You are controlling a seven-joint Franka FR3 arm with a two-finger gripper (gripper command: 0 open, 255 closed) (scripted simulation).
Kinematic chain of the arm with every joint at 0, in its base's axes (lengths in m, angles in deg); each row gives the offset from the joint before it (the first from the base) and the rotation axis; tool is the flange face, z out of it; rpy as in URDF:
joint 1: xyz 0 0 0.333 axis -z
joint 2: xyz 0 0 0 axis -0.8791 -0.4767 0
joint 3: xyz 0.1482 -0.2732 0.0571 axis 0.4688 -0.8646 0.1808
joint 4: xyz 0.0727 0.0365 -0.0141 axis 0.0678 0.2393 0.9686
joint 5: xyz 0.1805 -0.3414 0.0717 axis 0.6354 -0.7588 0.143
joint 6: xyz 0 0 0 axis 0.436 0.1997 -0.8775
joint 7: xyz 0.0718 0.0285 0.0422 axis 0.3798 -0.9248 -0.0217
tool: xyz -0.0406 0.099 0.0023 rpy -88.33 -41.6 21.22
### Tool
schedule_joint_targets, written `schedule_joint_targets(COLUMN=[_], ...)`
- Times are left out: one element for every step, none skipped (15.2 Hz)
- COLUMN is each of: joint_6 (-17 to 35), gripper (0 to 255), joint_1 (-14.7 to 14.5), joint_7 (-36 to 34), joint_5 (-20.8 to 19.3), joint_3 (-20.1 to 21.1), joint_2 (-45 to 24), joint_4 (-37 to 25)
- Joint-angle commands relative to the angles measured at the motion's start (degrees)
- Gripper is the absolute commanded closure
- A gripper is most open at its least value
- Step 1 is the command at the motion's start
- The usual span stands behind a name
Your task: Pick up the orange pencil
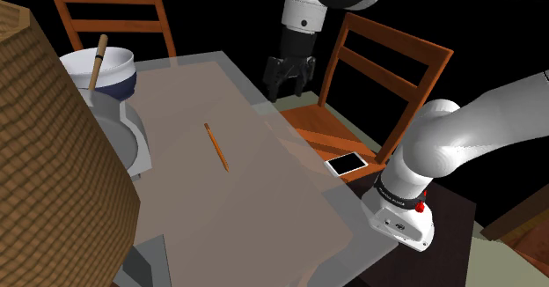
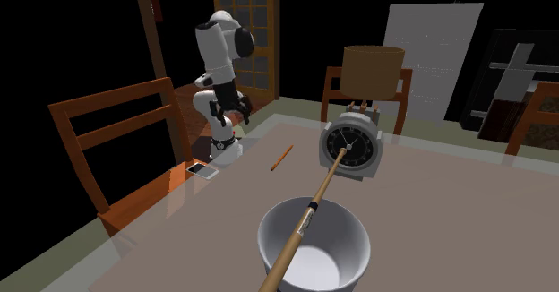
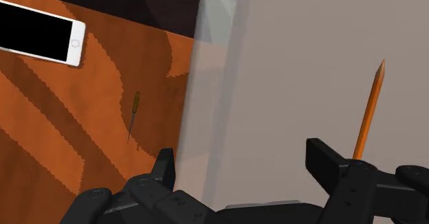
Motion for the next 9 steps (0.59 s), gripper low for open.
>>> schedule_joint_targets(joint_6=[2.86, 4.30, 5.74, 7.17, 8.57, 9.96, 11.32, 12.66, 13.97], gripper=[0, 0, 0, 0, 0, 0, 0, 0, 0], joint_1=[-0.31, -0.30, -0.23, -0.11, 0.07, 0.32, 0.60, 0.95, 1.32], joint_7=[-4.14, -5.94, -7.76, -9.59, -11.45, -13.34, -15.27, -17.24, -19.28], joint_5=[1.60, 2.11, 2.51, 2.79, 2.96, 3.00, 2.89, 2.64, 2.21], joint_3=[3.09, 4.47, 5.85, 7.22, 8.60, 10.00, 11.38, 12.77, 14.14], joint_2=[-2.40, -3.83, -5.33, -6.91, -8.55, -10.25, -12.02, -13.86, -15.76], joint_4=[-1.10, -1.79, -2.56, -3.42, -4.36, -5.39, -6.49, -7.67, -8.92])
